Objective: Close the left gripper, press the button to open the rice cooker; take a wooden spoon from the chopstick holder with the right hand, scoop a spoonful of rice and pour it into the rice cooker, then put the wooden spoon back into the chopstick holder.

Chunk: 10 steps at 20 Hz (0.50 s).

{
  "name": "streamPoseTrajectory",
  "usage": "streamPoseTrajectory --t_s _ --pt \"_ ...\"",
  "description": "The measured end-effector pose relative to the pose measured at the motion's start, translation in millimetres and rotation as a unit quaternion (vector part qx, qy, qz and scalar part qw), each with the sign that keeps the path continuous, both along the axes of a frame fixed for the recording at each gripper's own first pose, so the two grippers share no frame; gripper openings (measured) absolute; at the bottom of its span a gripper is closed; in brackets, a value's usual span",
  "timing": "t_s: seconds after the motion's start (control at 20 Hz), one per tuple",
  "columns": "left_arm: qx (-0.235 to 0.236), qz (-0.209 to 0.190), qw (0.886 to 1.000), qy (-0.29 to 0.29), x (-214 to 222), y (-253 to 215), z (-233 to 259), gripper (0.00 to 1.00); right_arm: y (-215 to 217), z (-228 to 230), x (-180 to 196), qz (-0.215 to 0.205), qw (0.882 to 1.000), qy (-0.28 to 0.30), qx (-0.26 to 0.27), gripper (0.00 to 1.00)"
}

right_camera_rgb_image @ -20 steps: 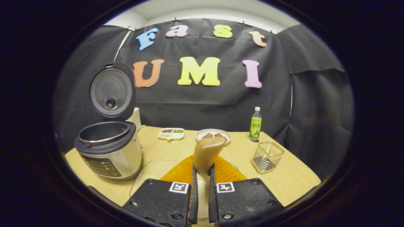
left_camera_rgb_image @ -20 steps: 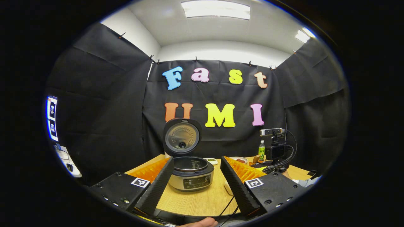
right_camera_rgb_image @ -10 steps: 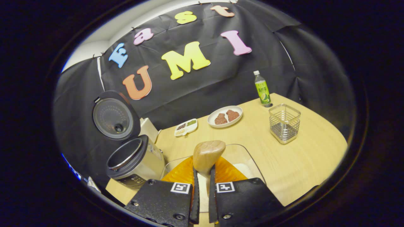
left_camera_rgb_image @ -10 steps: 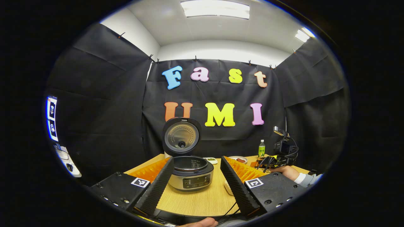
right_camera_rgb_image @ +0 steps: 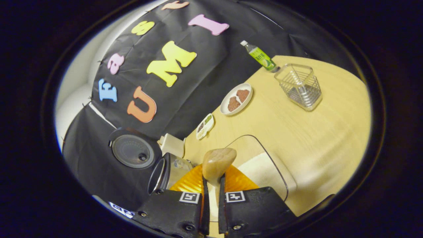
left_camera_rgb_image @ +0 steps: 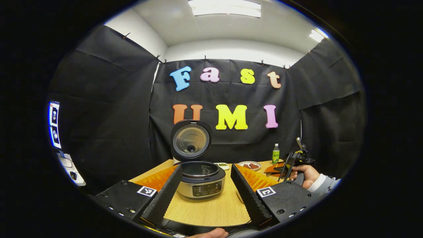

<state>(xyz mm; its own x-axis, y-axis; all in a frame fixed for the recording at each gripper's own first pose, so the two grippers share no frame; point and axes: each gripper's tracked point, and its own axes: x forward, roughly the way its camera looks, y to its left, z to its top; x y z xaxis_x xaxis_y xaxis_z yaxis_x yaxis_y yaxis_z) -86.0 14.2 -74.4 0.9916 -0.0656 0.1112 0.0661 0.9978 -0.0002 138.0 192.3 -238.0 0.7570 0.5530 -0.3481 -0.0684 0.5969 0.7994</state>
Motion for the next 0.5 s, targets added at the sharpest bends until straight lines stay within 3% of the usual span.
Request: streamPoseTrajectory --t_s 0.25,0.5 --pt "-0.005 0.005 1.0 0.003 4 1 -3 0.94 -3 -1 -3 -0.002 0.995 0.04 0.091 0.15" --pt "0.008 0.011 1.0 0.005 5 2 -5 0.95 -14 15 -9 -0.015 0.988 0.043 0.145 0.15"
